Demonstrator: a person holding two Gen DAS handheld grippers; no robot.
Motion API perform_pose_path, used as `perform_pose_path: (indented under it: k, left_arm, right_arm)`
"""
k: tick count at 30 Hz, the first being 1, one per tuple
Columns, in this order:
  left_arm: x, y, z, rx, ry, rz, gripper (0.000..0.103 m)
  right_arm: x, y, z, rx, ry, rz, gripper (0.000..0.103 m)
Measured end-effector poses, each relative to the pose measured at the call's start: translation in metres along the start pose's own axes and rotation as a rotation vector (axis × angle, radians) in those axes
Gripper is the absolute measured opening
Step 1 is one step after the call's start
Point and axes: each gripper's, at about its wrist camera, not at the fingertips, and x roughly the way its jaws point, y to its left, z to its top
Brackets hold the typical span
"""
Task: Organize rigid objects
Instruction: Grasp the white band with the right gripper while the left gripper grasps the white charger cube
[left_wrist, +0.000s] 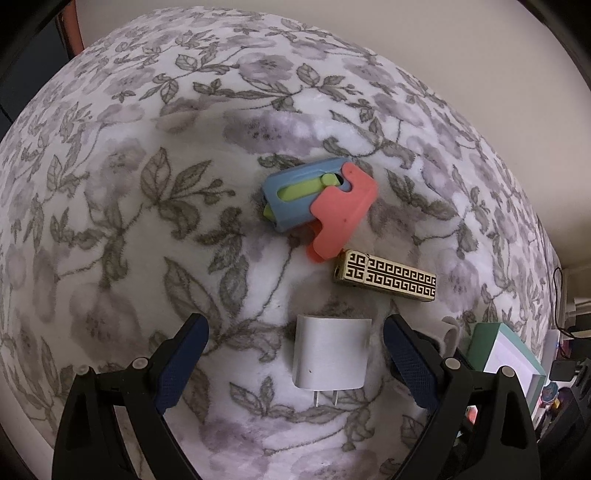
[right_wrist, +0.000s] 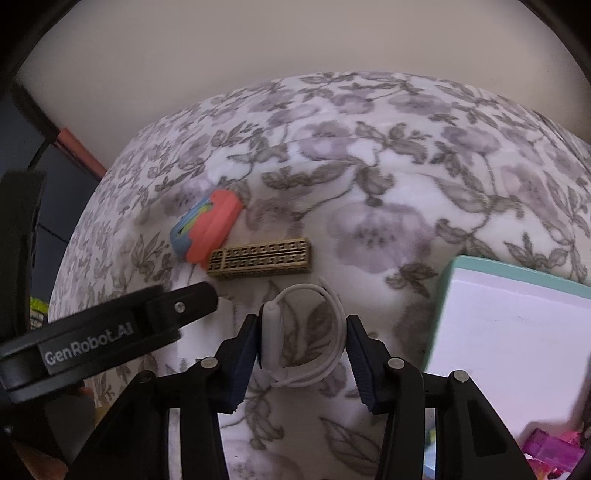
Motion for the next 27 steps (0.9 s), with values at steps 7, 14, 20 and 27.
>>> perform_pose_path:
  k: [7,14,20,27]
  left_arm:
    - [0.002,0.005,-0.001,-0.012,0.007,-0.023,0.096]
    - [0.002,0.004,-0.002,-0.005,0.015,-0.028,0.096]
    - [0.006,-0.003,-0.004,0.013,0.024,-0.019,0.096]
    - [0.017,-0.018,-0.008,0.085,0.051,0.023,0.091]
  right_arm:
    - [-0.014,-0.01,0.006,0.032,-0.025,0.007,0.05]
    - [-0.031,-0.018,0.012,0.045,-0.051,-0.012,0.05]
    - [-0.045,-0.03,0.017,0.062,-0.083,-0.037,0.05]
    - [-0.053,-0.039,0.019,0.087,-0.098,-0.036,0.05]
